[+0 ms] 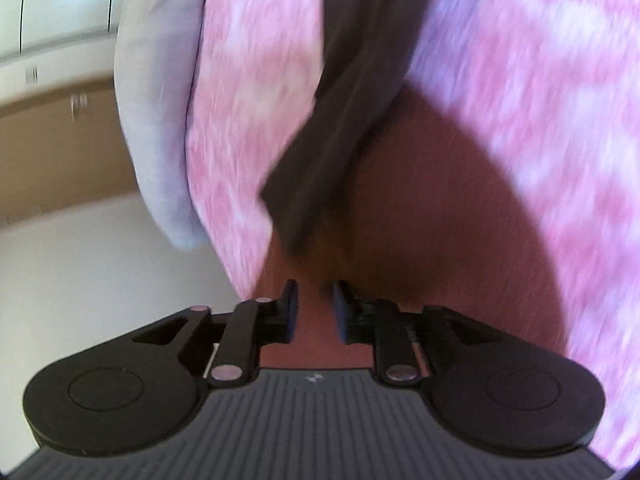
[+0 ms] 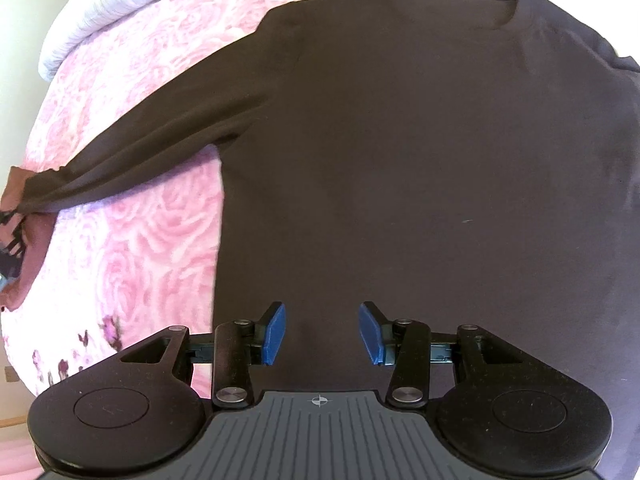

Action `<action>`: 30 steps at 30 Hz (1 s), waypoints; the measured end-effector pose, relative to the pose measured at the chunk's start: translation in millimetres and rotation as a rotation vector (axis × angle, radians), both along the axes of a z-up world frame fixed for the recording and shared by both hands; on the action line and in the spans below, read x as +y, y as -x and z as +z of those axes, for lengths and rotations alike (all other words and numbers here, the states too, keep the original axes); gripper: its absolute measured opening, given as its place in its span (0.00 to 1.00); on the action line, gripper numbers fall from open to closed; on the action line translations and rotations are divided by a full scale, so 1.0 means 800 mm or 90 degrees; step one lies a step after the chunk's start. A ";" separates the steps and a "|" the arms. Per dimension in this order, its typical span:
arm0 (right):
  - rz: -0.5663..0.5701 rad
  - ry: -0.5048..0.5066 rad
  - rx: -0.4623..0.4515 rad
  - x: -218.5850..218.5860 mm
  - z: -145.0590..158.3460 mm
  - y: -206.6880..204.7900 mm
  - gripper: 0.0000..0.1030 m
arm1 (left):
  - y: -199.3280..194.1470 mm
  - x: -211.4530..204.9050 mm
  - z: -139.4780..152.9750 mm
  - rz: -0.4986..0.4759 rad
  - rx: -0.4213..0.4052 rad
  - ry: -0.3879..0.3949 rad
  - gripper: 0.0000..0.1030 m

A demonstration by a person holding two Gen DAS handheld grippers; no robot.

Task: Fold clothes

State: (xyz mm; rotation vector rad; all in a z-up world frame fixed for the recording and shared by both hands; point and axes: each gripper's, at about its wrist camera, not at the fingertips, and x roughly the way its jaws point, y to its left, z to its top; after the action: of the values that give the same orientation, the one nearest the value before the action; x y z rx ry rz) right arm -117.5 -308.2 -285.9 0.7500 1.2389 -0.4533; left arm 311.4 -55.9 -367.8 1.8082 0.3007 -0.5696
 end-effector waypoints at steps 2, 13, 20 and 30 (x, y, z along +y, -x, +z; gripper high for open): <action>-0.016 0.003 0.006 -0.005 -0.002 0.005 0.44 | -0.009 0.017 0.021 0.056 0.013 0.028 0.27; -0.073 -0.012 0.018 -0.014 -0.013 0.019 0.44 | -0.084 -0.024 0.124 0.398 0.304 0.475 0.39; -0.072 0.001 0.020 -0.013 -0.004 0.032 0.44 | -0.137 -0.018 0.109 0.617 0.432 0.601 0.36; -0.097 -0.004 0.028 -0.014 -0.003 0.050 0.45 | -0.134 0.033 0.155 0.669 0.455 0.790 0.38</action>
State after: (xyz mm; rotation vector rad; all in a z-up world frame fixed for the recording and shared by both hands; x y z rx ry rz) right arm -157.3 -319.7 -288.3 0.8475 1.2284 -0.5940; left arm 418.6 -29.4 -243.7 0.0859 1.0162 -0.4222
